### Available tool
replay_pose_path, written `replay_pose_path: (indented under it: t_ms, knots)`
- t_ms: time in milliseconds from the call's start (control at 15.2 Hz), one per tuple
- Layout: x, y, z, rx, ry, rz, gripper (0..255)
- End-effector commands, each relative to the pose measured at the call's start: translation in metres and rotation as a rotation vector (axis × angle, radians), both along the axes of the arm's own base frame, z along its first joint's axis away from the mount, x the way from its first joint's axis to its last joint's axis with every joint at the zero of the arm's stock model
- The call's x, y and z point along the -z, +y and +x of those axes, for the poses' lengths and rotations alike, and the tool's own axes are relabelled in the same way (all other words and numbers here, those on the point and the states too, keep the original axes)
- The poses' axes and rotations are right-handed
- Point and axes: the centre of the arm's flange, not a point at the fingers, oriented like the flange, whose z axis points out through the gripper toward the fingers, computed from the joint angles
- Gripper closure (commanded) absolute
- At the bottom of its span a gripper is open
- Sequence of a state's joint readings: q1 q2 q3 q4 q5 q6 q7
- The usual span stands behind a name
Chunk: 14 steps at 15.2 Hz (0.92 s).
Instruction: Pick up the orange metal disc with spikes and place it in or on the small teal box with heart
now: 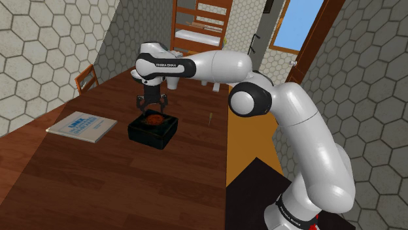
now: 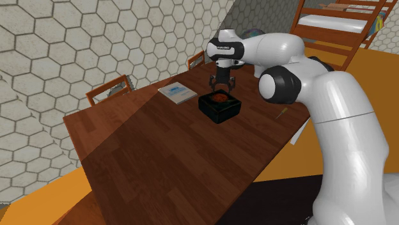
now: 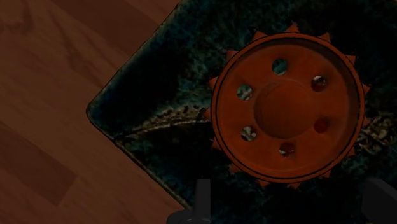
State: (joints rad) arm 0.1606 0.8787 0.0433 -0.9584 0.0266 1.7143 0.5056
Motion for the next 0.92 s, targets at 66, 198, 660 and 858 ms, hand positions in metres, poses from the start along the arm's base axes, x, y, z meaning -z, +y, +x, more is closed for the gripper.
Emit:
replay_pose_path:
  t_ms: [66, 198, 660, 858]
  knots:
    - [0.000, 0.000, 0.000, 0.000, 0.000, 0.000, 0]
    - [-0.026, -0.001, 0.003, 0.000, 0.000, 0.000, 0]
    - [-0.049, -0.002, 0.007, 0.000, 0.000, 0.000, 0]
    - [-0.049, -0.002, 0.007, 0.000, 0.000, 0.000, 0]
